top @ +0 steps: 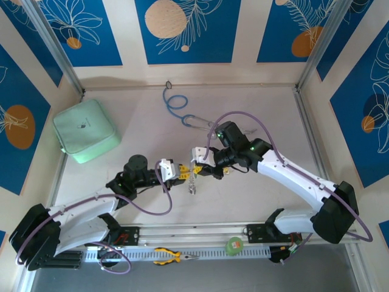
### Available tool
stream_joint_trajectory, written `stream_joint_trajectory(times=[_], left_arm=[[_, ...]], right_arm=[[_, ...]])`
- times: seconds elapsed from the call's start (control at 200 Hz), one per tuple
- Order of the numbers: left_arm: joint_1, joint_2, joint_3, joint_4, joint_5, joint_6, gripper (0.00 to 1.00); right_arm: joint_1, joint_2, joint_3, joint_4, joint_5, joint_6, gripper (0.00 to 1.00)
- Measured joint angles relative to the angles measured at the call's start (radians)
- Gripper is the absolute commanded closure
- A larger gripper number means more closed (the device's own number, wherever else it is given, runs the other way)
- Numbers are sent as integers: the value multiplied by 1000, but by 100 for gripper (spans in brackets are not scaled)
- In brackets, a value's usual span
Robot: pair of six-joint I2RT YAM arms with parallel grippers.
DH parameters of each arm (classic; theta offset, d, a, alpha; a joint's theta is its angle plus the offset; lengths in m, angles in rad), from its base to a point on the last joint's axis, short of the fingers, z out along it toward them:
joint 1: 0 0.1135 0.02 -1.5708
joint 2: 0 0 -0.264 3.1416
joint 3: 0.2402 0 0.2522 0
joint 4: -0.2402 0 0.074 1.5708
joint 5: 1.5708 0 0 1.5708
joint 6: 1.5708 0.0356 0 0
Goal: Put the keys on the keyring
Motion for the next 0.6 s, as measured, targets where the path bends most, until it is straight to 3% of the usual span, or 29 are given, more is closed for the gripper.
stream_joint_trajectory(times=[0.34, 0.54, 0.6], left_arm=[[0, 0, 0, -1, 1, 0, 86], [0, 0, 0, -12, 5, 3, 100], [0, 0, 0, -15, 5, 3, 100]], right_arm=[[50, 56, 64, -76, 81, -45, 100], [61, 71, 76, -88, 100, -48, 100], [60, 72, 77, -90, 98, -42, 86]])
